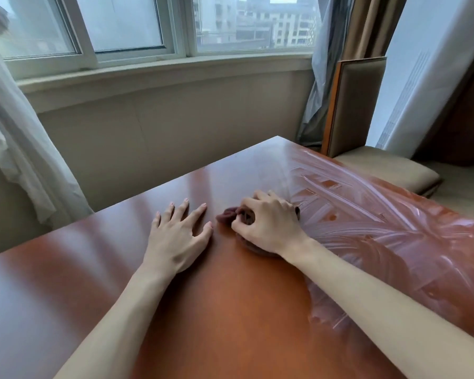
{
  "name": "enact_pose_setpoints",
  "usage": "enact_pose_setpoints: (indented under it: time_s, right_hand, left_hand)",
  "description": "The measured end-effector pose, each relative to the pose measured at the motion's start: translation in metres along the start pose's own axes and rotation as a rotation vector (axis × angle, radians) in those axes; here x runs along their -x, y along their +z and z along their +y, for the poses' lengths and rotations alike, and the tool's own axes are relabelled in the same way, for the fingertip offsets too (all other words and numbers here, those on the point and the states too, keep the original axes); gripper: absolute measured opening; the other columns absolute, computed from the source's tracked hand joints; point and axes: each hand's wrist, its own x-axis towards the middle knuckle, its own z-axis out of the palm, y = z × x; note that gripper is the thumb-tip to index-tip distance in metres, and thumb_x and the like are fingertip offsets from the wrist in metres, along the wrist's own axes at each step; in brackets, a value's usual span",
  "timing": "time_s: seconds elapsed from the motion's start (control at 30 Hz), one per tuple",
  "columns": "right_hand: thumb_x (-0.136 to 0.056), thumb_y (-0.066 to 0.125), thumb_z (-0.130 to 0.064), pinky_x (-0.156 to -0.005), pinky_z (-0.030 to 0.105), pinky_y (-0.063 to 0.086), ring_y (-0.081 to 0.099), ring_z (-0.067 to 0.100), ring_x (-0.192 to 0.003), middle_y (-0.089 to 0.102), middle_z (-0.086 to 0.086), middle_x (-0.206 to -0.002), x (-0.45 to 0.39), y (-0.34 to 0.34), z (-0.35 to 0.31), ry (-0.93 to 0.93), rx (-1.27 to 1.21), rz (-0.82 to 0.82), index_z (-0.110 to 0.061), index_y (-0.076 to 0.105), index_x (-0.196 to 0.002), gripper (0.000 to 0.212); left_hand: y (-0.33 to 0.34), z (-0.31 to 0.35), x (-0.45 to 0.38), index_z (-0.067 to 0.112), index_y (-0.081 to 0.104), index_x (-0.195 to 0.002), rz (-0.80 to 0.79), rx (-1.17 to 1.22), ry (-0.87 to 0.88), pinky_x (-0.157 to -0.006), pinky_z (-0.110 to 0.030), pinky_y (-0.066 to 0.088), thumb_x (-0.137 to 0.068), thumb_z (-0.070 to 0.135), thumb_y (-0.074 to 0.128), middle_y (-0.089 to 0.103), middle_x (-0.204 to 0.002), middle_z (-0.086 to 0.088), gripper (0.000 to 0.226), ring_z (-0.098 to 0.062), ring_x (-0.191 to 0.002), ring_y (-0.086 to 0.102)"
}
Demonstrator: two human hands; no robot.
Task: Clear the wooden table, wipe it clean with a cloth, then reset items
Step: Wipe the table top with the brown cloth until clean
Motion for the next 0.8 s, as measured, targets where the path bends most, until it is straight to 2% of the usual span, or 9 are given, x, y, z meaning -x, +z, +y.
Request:
enact_pose_setpoints:
  time_s: [0.1, 0.2, 0.3, 0.43, 0.57, 0.63, 0.8]
  right_hand:
    - [-0.084, 0.06, -0.054, -0.071, 0.034, 0.035, 0.06, 0.032, -0.098, 0.062, 0.001, -0.094, -0.084, 0.031, 0.026, 0.095, 0.028, -0.002, -0.026, 0.069, -0.091, 0.03]
    - [-0.084, 0.06, -0.054, -0.079, 0.038, 0.042, 0.059, 0.036, -0.105, 0.065, 0.006, -0.102, -0.163, 0.063, 0.048, 0.178, 0.028, 0.023, -0.025, 0.071, -0.097, 0.034]
    - [-0.085, 0.058, -0.056, -0.082, 0.04, 0.043, 0.058, 0.037, -0.106, 0.064, 0.006, -0.106, -0.221, 0.087, 0.062, 0.214, 0.029, 0.048, -0.026, 0.073, -0.099, 0.036]
    - [-0.087, 0.058, -0.053, -0.084, 0.041, 0.042, 0.056, 0.038, -0.107, 0.065, 0.006, -0.107, -0.252, 0.098, 0.067, 0.257, 0.015, 0.052, -0.027, 0.076, -0.099, 0.034]
    - [-0.09, 0.056, -0.05, -0.08, 0.039, 0.04, 0.057, 0.037, -0.106, 0.062, 0.007, -0.106, -0.205, 0.082, 0.056, 0.192, -0.001, 0.051, -0.025, 0.074, -0.098, 0.032]
    - [-0.09, 0.058, -0.052, -0.077, 0.037, 0.039, 0.059, 0.034, -0.104, 0.064, 0.004, -0.103, -0.156, 0.063, 0.041, 0.139, -0.012, 0.037, -0.026, 0.074, -0.097, 0.031]
    - [-0.084, 0.056, -0.056, -0.077, 0.036, 0.048, 0.059, 0.026, -0.089, 0.062, -0.004, -0.089, -0.007, 0.009, 0.0, 0.021, -0.042, 0.023, -0.028, 0.071, -0.087, 0.031]
  left_hand:
    - [0.002, -0.001, -0.001, 0.052, 0.024, -0.154, 0.025, 0.0, -0.009, -0.125, -0.043, 0.002, -0.088, 0.069, 0.016, 0.016, -0.167, 0.008, 0.068, -0.018, -0.155, 0.005]
    - [0.005, -0.002, -0.004, 0.056, 0.024, -0.152, 0.066, -0.01, -0.031, -0.126, -0.039, 0.002, -0.09, 0.071, 0.014, 0.015, -0.167, 0.014, 0.065, -0.013, -0.155, 0.004]
    - [0.008, -0.002, -0.005, 0.059, 0.019, -0.151, 0.076, -0.031, -0.043, -0.125, -0.035, -0.001, -0.089, 0.073, 0.01, 0.009, -0.167, 0.019, 0.064, -0.008, -0.154, -0.001]
    - [0.005, 0.001, -0.004, 0.062, 0.014, -0.151, 0.071, -0.039, -0.064, -0.125, -0.034, -0.004, -0.087, 0.074, 0.005, 0.004, -0.166, 0.022, 0.066, -0.005, -0.154, -0.005]
    - [0.001, 0.002, -0.003, 0.06, 0.013, -0.152, 0.031, -0.041, -0.064, -0.125, -0.035, -0.004, -0.088, 0.073, 0.007, 0.005, -0.167, 0.018, 0.066, -0.008, -0.154, -0.004]
    - [0.001, 0.004, -0.002, 0.058, 0.016, -0.153, 0.015, -0.032, -0.059, -0.125, -0.038, -0.001, -0.09, 0.072, 0.011, 0.008, -0.168, 0.014, 0.064, -0.012, -0.155, -0.001]
    - [-0.001, 0.004, -0.002, 0.052, 0.021, -0.155, -0.013, -0.024, -0.037, -0.125, -0.043, 0.002, -0.099, 0.064, 0.025, 0.013, -0.169, 0.007, 0.057, -0.018, -0.155, 0.004]
